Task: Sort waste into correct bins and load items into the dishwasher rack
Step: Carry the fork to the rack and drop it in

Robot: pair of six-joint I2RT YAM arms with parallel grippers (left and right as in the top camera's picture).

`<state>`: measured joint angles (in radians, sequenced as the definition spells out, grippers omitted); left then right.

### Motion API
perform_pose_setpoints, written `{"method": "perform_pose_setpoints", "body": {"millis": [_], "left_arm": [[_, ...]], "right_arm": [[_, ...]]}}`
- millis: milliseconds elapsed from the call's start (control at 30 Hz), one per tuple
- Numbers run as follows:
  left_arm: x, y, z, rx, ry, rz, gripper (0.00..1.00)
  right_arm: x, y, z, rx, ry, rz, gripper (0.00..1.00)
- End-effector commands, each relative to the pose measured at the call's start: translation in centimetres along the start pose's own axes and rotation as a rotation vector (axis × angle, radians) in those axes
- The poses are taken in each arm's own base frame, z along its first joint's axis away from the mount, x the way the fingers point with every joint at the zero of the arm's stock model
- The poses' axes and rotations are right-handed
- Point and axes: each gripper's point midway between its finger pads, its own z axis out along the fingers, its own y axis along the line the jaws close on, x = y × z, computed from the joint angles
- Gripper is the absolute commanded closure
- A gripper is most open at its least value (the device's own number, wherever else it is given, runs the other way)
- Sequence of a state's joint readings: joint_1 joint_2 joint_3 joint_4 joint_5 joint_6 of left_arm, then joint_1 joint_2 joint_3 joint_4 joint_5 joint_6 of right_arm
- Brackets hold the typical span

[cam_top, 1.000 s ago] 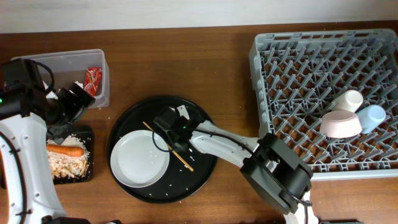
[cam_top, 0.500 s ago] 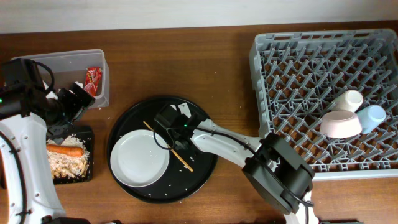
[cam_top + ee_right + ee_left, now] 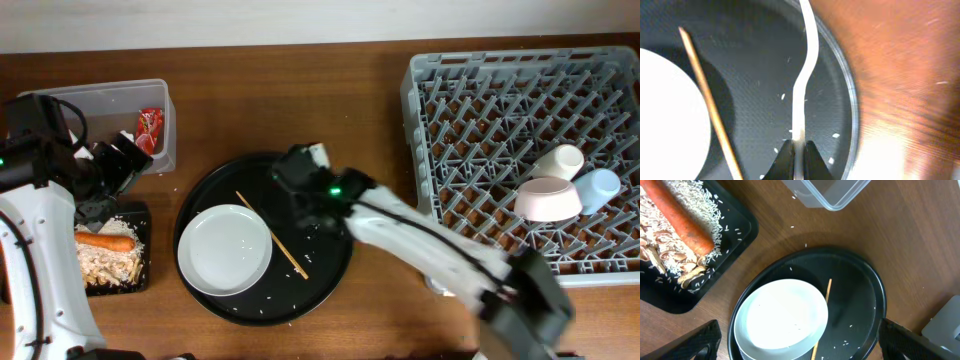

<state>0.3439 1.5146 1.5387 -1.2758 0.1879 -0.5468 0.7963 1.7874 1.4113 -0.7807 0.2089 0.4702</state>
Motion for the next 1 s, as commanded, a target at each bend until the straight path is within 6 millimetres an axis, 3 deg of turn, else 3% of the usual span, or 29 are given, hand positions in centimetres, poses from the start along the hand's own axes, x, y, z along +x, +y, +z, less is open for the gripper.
{"method": "perform_pose_setpoints", "body": {"millis": [0, 67, 133, 233, 333, 467, 667, 700, 833, 900, 967], "left_arm": [[0.0, 0.0, -0.1, 0.006, 0.0, -0.003, 0.01], [0.0, 0.0, -0.1, 0.006, 0.0, -0.003, 0.01], [0.0, 0.0, -0.1, 0.006, -0.001, -0.003, 0.01], [0.0, 0.0, -0.1, 0.006, 0.0, -0.003, 0.01], [0.0, 0.0, -0.1, 0.006, 0.0, -0.003, 0.01], [0.0, 0.0, -0.1, 0.006, 0.0, -0.003, 0.01], [0.0, 0.0, -0.1, 0.006, 0.0, -0.003, 0.01], [0.0, 0.0, -0.1, 0.006, -0.001, -0.003, 0.01], [0.0, 0.0, -0.1, 0.006, 0.0, -0.003, 0.01], [0.0, 0.0, -0.1, 0.006, 0.0, -0.003, 0.01], [0.0, 0.0, -0.1, 0.006, 0.0, -0.003, 0.01]], "right_arm": [[-4.0, -5.1, -6.2, 0.007, -0.145, 0.079, 0.96], [-5.2, -10.4, -8.1, 0.065, -0.184, 0.152, 0.96], [-5.7, -14.3, -8.3, 0.104, -0.186, 0.175, 0.96], [-5.6, -20.5, -6.1, 0.123, -0.129, 0.191, 0.96], [-5.3, -25.2, -4.0, 0.161, -0.098, 0.222, 0.96], [-5.3, -27.4, -0.4, 0.117, -0.068, 0.192, 0.96], [-4.9, -26.6, 2.7, 0.062, -0.026, 0.155, 0.96], [-4.8, -26.7, 2.9, 0.063, -0.025, 0.156, 0.91], [-4.7, -26.8, 2.8, 0.07, -0.023, 0.2, 0.18], [-4.7, -26.8, 2.5, 0.069, -0.014, 0.207, 0.13], [-4.8, -26.6, 1.0, 0.066, 0.0, 0.234, 0.12]]}}
